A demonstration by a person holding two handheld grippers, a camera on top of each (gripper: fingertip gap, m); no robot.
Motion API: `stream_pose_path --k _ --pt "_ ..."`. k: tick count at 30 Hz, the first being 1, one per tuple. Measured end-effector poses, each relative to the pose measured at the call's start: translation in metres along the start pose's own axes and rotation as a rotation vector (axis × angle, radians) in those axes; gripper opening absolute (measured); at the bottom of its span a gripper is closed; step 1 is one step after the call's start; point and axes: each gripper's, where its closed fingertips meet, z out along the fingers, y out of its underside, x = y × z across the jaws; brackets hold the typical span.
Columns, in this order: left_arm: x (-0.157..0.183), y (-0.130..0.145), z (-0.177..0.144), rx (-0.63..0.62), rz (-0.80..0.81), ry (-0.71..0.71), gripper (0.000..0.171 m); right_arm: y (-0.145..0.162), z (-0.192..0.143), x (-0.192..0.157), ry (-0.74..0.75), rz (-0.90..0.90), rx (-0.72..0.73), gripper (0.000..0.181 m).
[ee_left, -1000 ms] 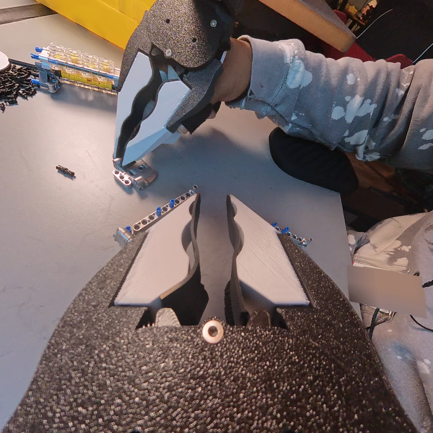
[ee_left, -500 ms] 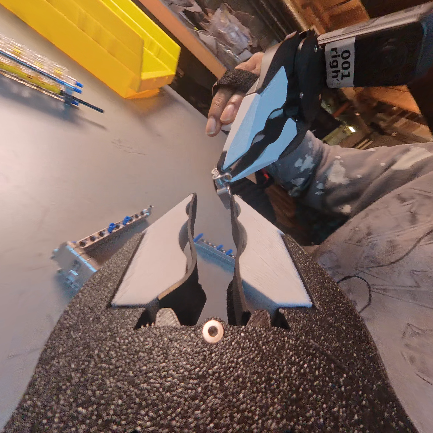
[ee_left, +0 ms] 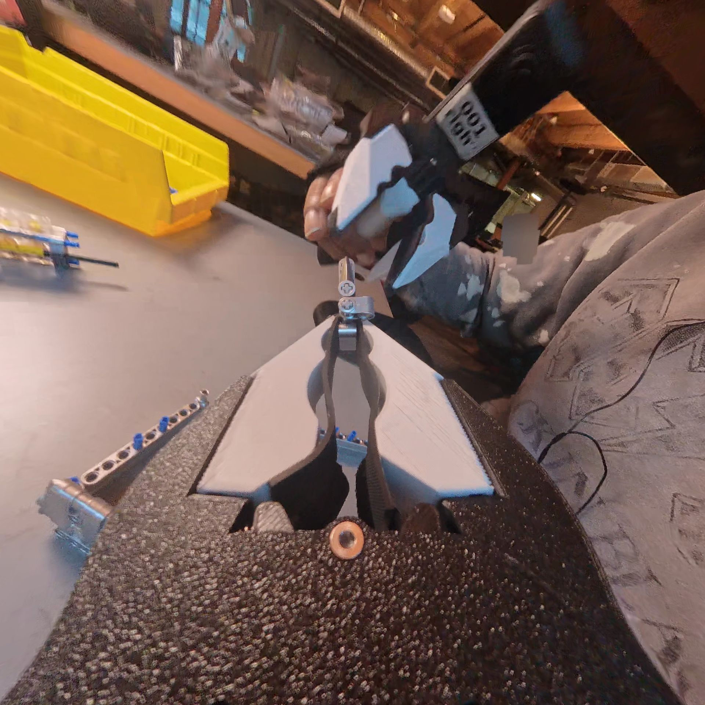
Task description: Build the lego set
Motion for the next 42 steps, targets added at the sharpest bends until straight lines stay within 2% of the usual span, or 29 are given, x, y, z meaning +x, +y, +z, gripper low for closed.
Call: stream_pose_path --k 1,4,6,9,13,15,19,21,25,29,30,34,39,42 --pt "0.002 -0.008 -0.002 0.045 0.032 0.000 0.005 -0.002 -0.004 0.003 0.010 0.123 0.068 0.037" --pt "0.013 -0.026 -0.007 0.164 0.102 0.024 0.005 -0.006 -0.007 -0.003 -0.018 0.435 0.249 0.037" --pt "0.017 -0.027 -0.004 0.184 0.134 0.033 0.005 -0.010 -0.006 -0.004 -0.005 0.532 0.339 0.031" --pt "0.022 -0.023 0.001 0.182 0.156 0.044 0.005 -0.017 -0.006 -0.007 -0.042 0.586 0.414 0.007" --pt "0.018 -0.017 0.003 0.148 0.155 0.033 0.006 -0.010 -0.005 -0.012 -0.102 0.545 0.336 0.006" --pt "0.012 -0.004 0.005 0.049 0.177 0.005 0.007 0.001 -0.006 -0.014 -0.110 0.479 0.240 0.006" --pt "0.000 0.020 -0.001 -0.142 0.228 -0.033 0.026 0.034 -0.009 -0.018 -0.139 0.393 0.018 0.006" --pt "-0.007 0.022 -0.002 -0.168 0.258 -0.081 0.025 0.045 -0.009 -0.023 -0.170 0.410 -0.043 0.006" --pt "-0.007 0.023 0.002 -0.168 0.250 -0.085 0.013 0.056 -0.003 -0.036 -0.234 0.461 -0.073 0.006" --pt "-0.006 0.033 0.006 -0.215 0.184 -0.048 0.011 0.057 0.003 -0.041 -0.272 0.539 -0.051 0.006" --pt "-0.005 0.034 0.007 -0.218 0.173 -0.039 0.005 0.058 0.003 -0.040 -0.272 0.546 -0.054 0.006" --pt "-0.004 0.037 0.010 -0.226 0.157 -0.036 0.005 0.051 0.002 -0.037 -0.285 0.563 -0.025 0.006" --pt "-0.006 0.032 0.010 -0.197 0.195 -0.062 0.004 0.048 0.002 -0.032 -0.237 0.463 0.006 0.007" --pt "-0.013 0.036 0.009 -0.221 0.230 -0.101 0.005 0.062 0.003 -0.032 -0.202 0.365 -0.059 0.008"
